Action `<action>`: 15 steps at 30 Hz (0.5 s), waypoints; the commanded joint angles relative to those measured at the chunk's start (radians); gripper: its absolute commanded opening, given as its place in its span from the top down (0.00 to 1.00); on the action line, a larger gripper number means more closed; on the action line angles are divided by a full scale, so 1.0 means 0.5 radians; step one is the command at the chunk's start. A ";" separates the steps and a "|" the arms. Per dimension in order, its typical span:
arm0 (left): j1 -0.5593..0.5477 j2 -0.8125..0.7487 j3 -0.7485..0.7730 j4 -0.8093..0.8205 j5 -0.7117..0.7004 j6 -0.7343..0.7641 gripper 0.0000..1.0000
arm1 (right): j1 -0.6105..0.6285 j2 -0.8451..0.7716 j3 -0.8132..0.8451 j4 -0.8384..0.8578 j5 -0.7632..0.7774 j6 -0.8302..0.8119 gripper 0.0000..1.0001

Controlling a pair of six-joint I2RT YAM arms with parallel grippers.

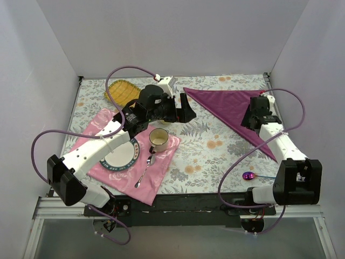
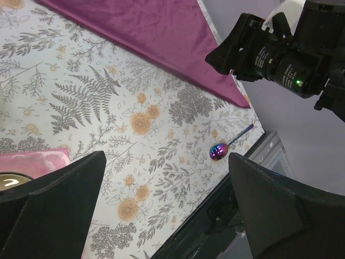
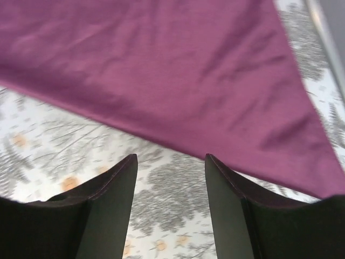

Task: Fold the napkin, place the utensils inside, and roll it up
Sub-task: Fold the napkin, then grab a utensil with the right arm

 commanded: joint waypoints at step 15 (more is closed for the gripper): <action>0.027 -0.215 -0.139 0.100 0.163 -0.091 0.02 | -0.593 -0.649 -0.379 -0.896 -0.247 0.722 0.01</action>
